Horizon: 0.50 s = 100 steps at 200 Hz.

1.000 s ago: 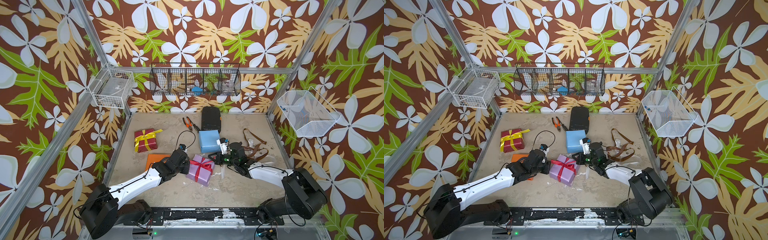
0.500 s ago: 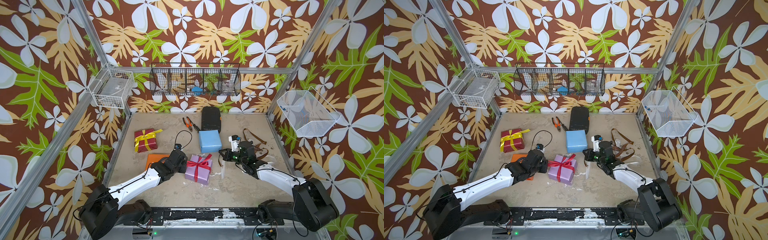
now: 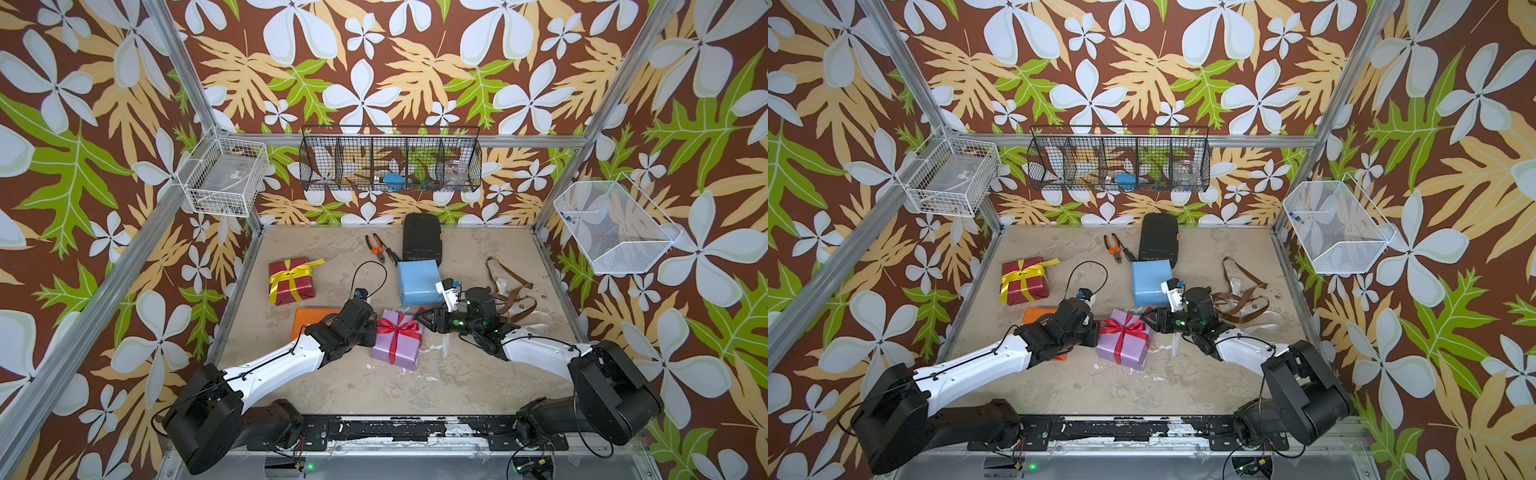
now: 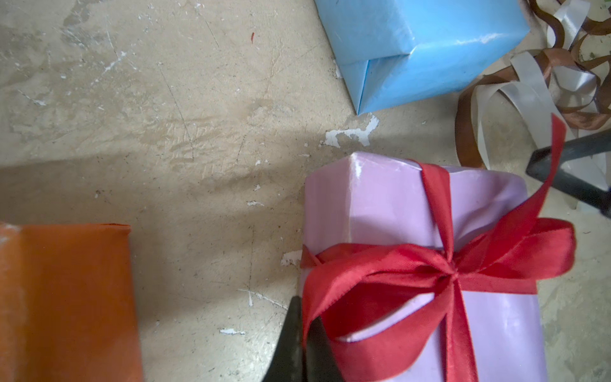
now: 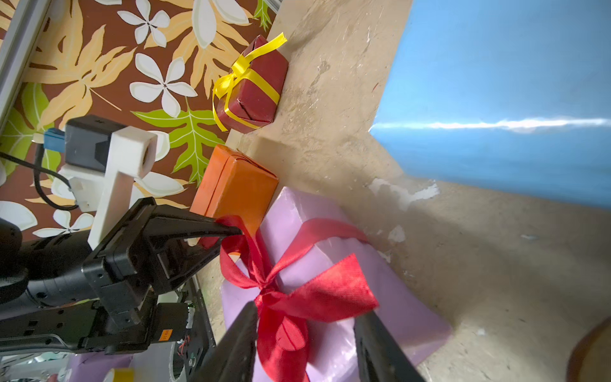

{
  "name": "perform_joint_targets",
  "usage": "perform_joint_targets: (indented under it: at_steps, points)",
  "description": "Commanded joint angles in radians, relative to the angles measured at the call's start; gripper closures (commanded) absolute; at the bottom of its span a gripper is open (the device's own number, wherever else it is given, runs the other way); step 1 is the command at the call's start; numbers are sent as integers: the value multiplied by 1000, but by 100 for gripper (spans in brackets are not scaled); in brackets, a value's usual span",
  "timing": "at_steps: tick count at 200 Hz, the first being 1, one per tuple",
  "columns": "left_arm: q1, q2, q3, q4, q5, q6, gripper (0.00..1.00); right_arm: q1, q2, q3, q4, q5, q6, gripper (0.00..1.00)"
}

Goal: Untie the ribbon bows on the gift boxes
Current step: Untie the ribbon from the gift box.

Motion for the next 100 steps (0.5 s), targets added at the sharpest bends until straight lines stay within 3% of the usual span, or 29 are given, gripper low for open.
perform_joint_targets:
  at_steps: [1,14,38,49,100]
  points:
    - [1,-9,4,9,4,-5,100,4,36,18,71,-22,30,53]
    - [1,-17,-2,10,5,-6,100,4,60,34,90,-24,37,57]
    - [1,-28,-6,4,0,-8,100,5,97,62,112,-22,53,78]
    - [2,-31,-8,4,-6,-9,100,4,108,69,118,-18,59,100]
    - [1,-9,20,-50,-48,17,98,1,66,54,76,57,43,100]
